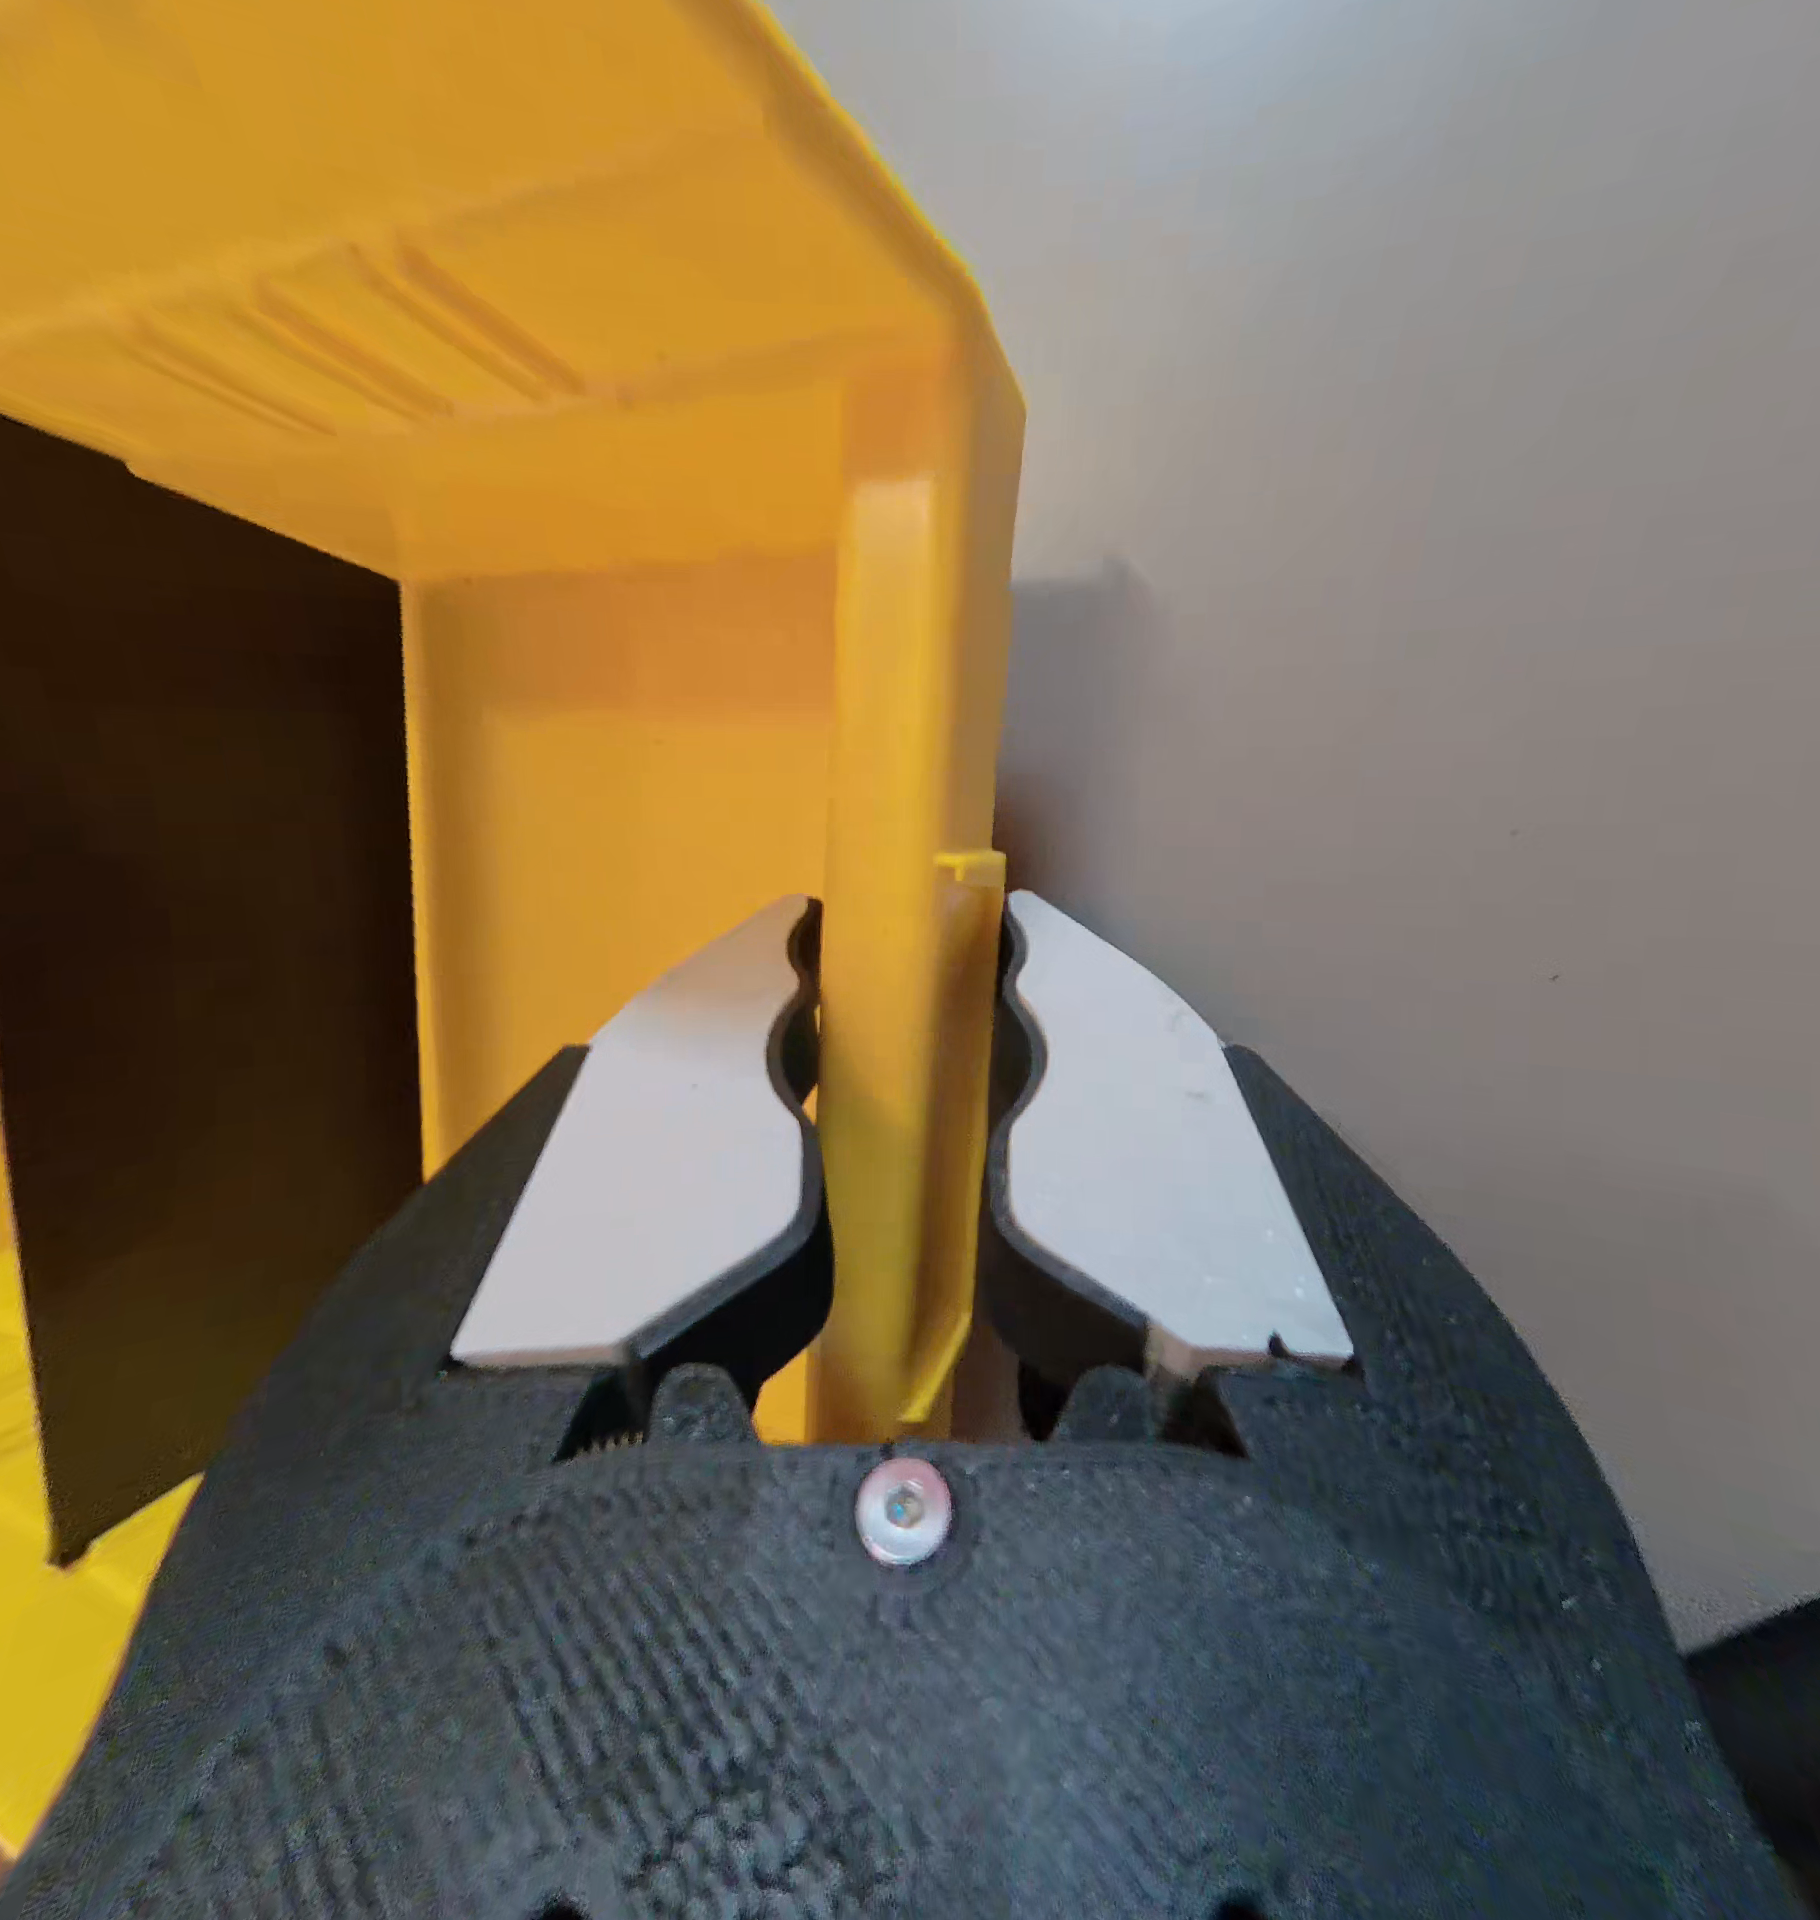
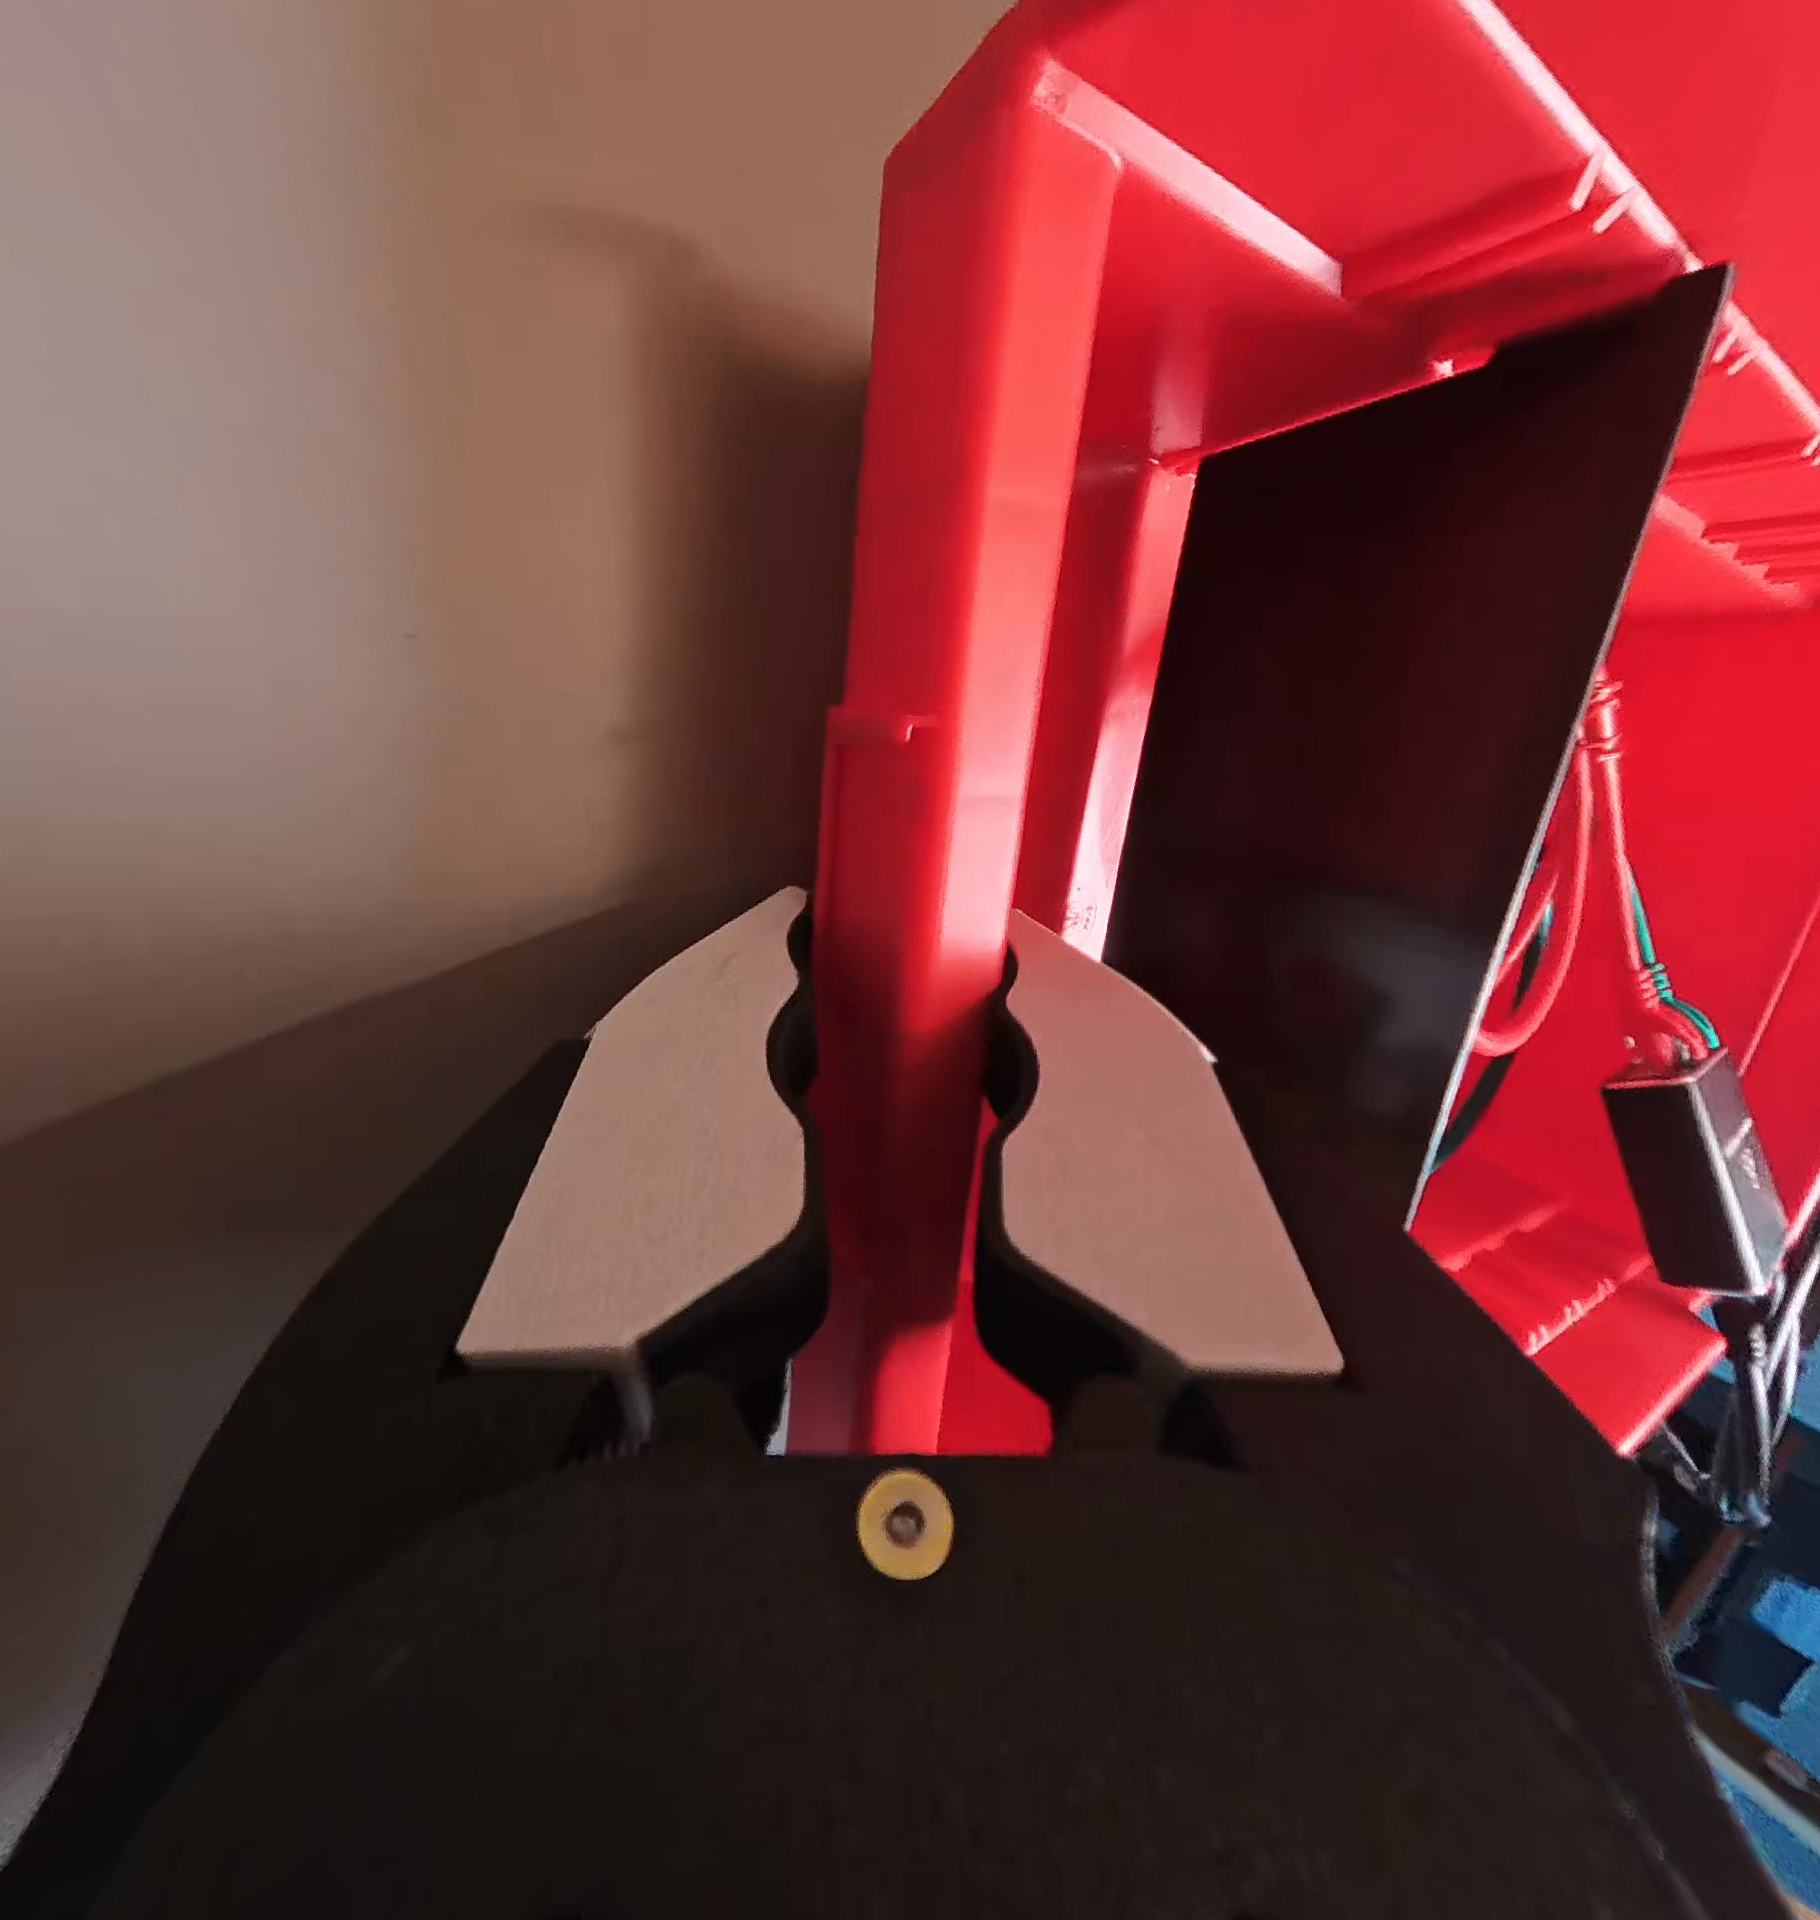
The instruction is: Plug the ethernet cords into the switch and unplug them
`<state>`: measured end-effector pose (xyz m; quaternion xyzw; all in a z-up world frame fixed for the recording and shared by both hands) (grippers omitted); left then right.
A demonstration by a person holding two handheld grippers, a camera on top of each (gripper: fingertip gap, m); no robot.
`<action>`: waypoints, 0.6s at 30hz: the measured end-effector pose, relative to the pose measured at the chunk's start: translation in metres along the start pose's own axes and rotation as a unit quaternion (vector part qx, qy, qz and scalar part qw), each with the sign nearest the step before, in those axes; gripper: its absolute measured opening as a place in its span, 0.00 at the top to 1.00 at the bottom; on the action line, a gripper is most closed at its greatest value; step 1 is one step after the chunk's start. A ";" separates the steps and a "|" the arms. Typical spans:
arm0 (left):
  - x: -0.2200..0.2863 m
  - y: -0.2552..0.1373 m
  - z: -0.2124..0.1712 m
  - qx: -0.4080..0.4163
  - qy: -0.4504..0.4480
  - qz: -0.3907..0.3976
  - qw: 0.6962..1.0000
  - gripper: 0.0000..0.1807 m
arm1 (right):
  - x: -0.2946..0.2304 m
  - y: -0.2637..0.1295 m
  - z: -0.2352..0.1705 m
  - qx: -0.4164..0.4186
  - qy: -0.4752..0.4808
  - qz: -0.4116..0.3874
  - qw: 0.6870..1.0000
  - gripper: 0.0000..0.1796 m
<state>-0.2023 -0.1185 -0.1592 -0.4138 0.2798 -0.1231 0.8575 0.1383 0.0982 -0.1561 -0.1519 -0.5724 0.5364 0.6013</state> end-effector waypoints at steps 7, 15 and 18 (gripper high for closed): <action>0.043 0.014 0.055 0.044 0.088 -0.048 0.994 0.83 | -0.043 -0.021 0.018 0.040 -0.050 0.008 0.998 0.84; 0.051 0.038 0.103 0.118 0.170 -0.027 0.978 0.79 | -0.106 -0.067 0.042 0.137 -0.026 0.002 0.990 0.73; 0.058 0.016 0.112 0.201 0.093 -0.026 0.975 0.79 | -0.112 -0.108 0.033 0.239 0.086 0.018 0.967 0.78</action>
Point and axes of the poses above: each gripper's, where its closed fingertips meet, y out along the fingers, z out of its top, x = y × z across the jaws, the point moved 8 cm from there along -y, back along the fingers, and after that the axes turned 8 degrees about x, right-handed, at the moved point
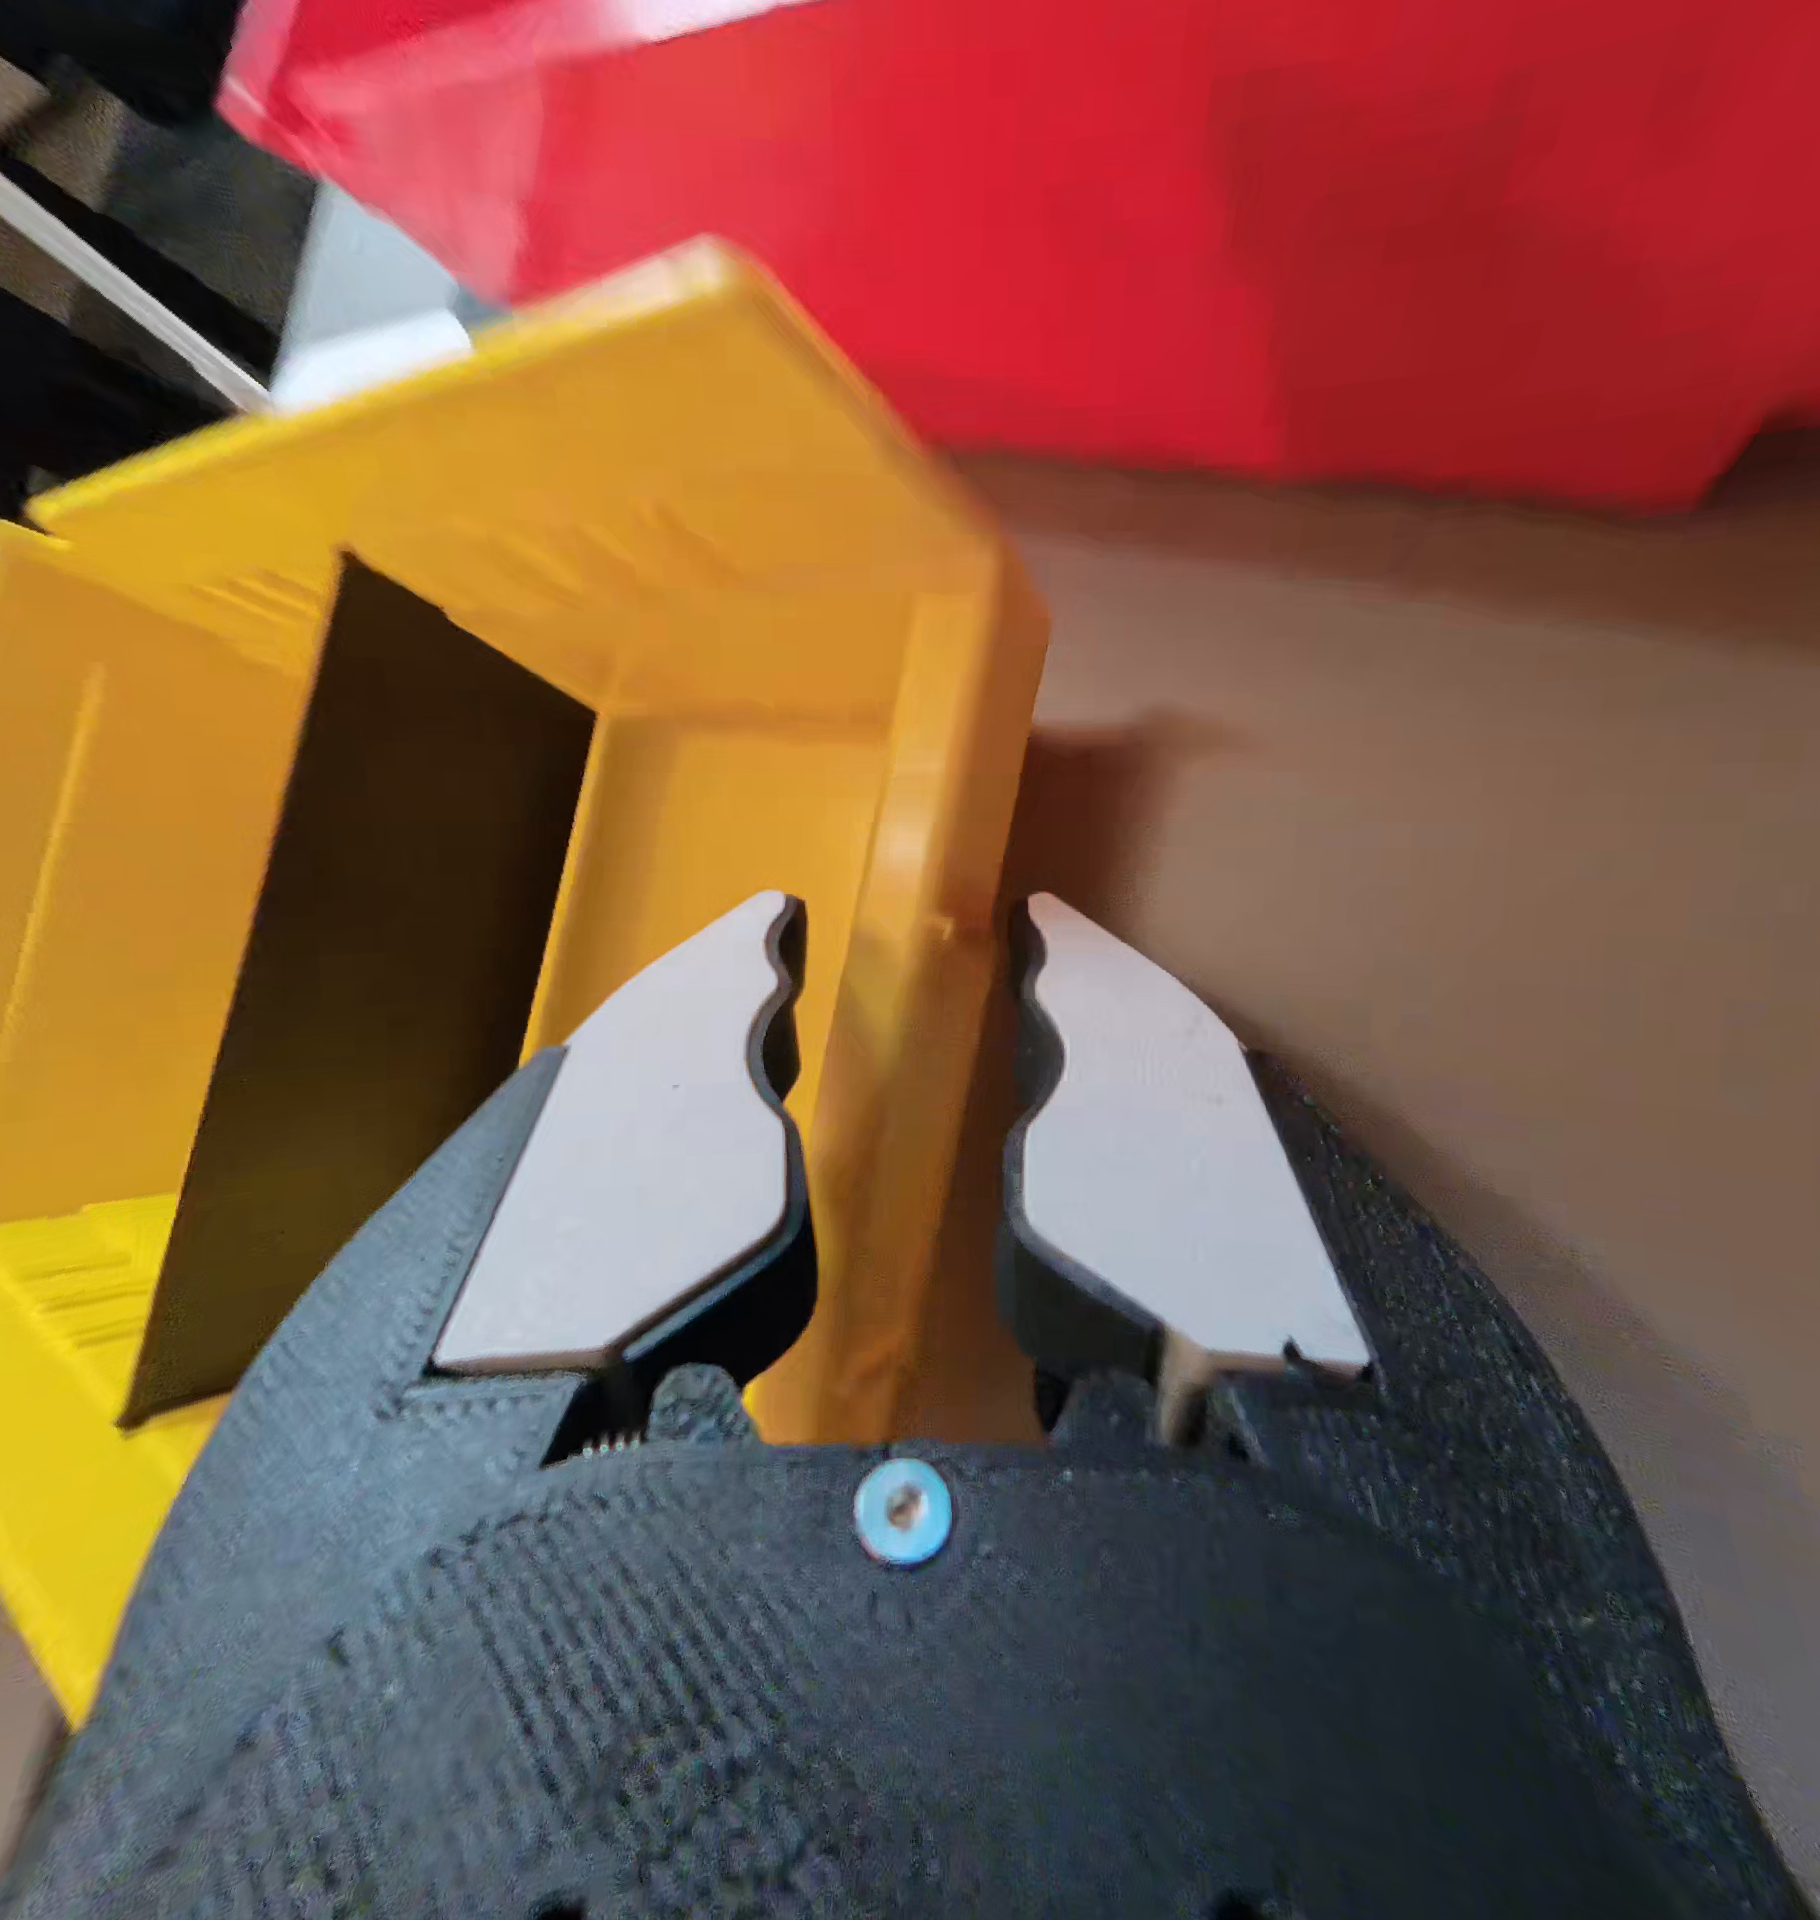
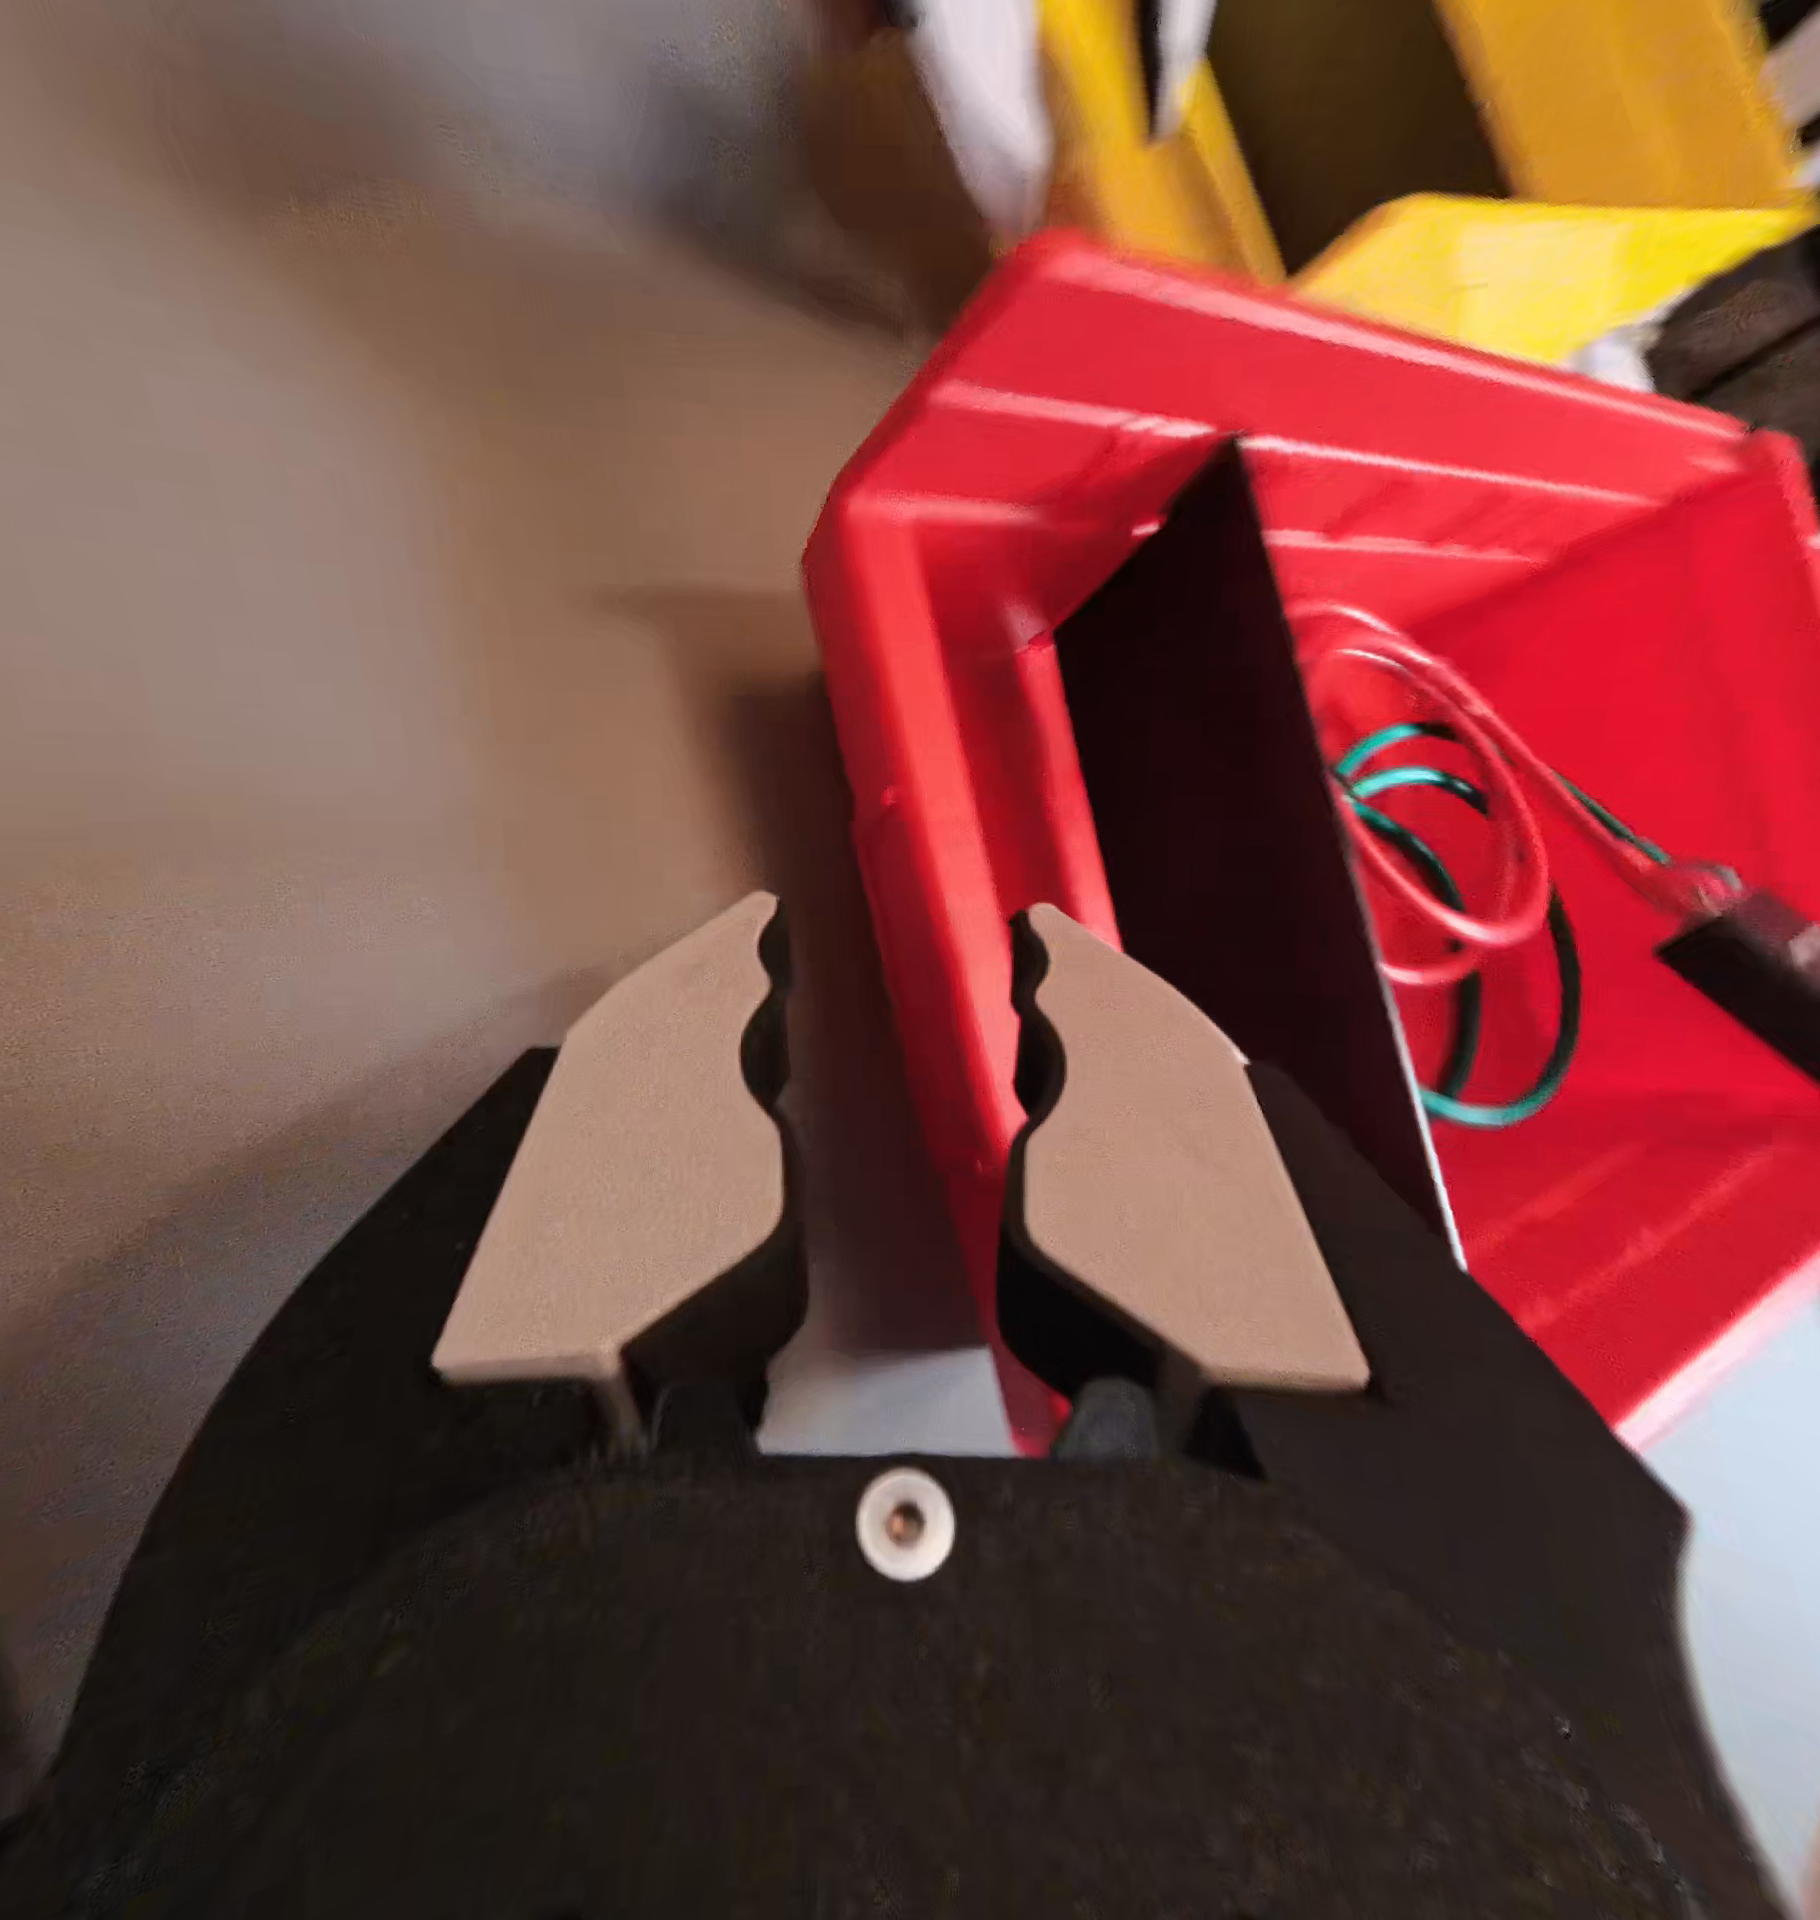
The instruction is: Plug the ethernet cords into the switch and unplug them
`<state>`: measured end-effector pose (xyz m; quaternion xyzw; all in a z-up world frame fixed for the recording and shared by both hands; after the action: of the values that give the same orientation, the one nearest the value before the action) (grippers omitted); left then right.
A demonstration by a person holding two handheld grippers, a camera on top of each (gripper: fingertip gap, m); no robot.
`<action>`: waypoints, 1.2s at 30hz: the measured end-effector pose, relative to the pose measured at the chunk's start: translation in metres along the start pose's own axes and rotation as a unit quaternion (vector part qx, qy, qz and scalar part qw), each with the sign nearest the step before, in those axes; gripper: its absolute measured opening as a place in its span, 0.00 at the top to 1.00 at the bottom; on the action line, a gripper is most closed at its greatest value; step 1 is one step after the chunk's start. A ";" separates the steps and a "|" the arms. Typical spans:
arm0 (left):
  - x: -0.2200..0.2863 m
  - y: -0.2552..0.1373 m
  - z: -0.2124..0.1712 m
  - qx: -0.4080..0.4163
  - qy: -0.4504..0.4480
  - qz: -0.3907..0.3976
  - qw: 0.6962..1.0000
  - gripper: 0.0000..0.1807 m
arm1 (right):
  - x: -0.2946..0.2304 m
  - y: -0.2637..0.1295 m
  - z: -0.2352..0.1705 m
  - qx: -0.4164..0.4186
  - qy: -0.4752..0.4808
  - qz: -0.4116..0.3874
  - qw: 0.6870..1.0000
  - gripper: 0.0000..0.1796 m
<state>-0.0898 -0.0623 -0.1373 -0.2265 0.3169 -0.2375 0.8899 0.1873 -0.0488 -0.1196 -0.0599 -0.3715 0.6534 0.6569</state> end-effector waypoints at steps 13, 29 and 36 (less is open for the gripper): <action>0.098 0.009 0.080 0.171 -0.382 -0.013 0.908 0.67 | 0.058 -0.043 -0.081 0.096 0.386 -0.195 0.897 0.65; 0.080 0.024 0.086 0.161 -0.374 0.139 0.903 0.87 | 0.060 -0.045 -0.070 0.117 0.374 -0.284 0.875 0.90; 0.062 -0.038 0.111 0.222 -0.341 0.185 0.895 0.88 | 0.065 -0.075 0.001 0.187 0.295 -0.306 0.885 0.90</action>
<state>0.0168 -0.0991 -0.0675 -0.0277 -0.0312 -0.0412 0.9983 0.2395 -0.0006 -0.0494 -0.0093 -0.0308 0.4290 0.9027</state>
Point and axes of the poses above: each gripper's, where its closed fingertips meet, y out along the fingers, z out of its top, x = y × z across the jaws, the point moved 8 cm from there along -y, back along the fingers, and after that the axes turned 8 degrees about x, right-handed, at the moved point
